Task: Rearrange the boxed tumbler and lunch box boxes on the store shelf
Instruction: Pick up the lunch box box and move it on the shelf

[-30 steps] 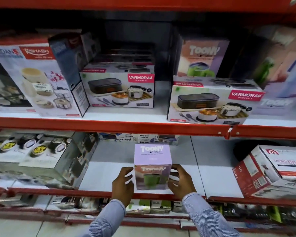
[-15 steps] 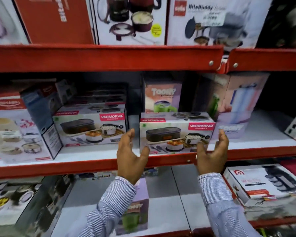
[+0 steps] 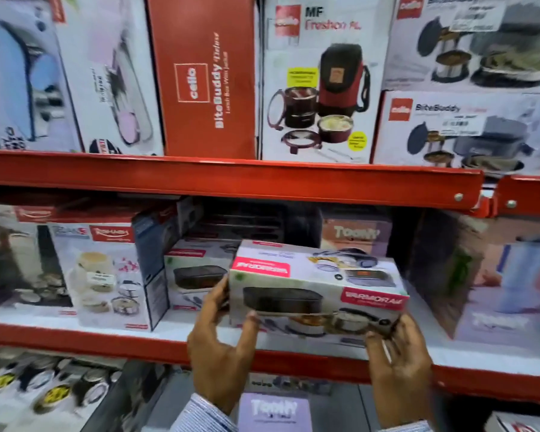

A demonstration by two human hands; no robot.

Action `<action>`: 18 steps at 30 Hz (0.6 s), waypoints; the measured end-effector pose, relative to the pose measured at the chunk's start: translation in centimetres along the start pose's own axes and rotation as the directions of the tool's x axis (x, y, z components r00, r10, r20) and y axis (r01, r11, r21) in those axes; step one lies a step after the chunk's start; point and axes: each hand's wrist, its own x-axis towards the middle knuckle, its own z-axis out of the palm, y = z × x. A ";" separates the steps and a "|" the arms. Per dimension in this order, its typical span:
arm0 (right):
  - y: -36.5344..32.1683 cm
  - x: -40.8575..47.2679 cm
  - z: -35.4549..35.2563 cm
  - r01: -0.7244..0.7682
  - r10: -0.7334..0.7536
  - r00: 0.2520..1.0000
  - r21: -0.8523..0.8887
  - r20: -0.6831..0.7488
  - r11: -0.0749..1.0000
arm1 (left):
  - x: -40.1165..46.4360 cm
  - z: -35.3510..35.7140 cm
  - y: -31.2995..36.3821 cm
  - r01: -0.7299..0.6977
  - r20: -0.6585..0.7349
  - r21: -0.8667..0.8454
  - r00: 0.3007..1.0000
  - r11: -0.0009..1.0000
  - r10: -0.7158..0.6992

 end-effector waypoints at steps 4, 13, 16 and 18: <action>0.2 -2.8 5.9 0.019 -0.012 0.985 -0.038 0.175 0.999 | 2.1 -5.3 -2.9 0.094 -0.111 0.020 0.990 0.995 -0.092; 1.6 -6.1 12.2 -0.050 0.094 0.938 -0.137 0.335 0.989 | 4.5 -10.4 -7.5 0.218 -0.076 0.141 0.975 0.966 -0.209; 1.7 -6.1 12.3 -0.040 0.085 0.932 -0.132 0.353 0.990 | 4.8 -10.9 -8.2 0.202 -0.074 0.175 0.979 0.964 -0.192; 1.4 -5.8 12.4 -0.042 0.083 0.928 -0.118 0.364 0.992 | 5.0 -10.9 -8.7 0.191 -0.083 0.177 0.980 0.965 -0.179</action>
